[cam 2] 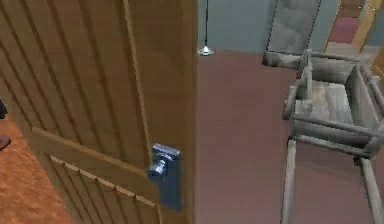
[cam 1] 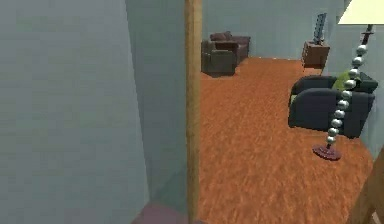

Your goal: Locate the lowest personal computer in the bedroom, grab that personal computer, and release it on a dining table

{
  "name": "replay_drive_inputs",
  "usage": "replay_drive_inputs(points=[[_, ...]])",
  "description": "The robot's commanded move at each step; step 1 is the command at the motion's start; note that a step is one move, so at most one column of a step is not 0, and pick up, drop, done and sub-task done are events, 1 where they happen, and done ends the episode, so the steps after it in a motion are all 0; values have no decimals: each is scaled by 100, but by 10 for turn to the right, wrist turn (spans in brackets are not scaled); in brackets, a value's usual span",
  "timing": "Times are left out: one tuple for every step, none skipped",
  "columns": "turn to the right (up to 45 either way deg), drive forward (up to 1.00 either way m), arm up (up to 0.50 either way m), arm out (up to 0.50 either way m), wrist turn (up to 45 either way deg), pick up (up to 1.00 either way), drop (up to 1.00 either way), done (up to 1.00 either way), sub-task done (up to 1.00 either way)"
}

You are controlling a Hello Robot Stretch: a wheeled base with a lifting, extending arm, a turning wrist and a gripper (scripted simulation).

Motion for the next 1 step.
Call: replay_drive_inputs(points=[[120, 0, 0, 0, 0, 0, 0, 0, 0]])
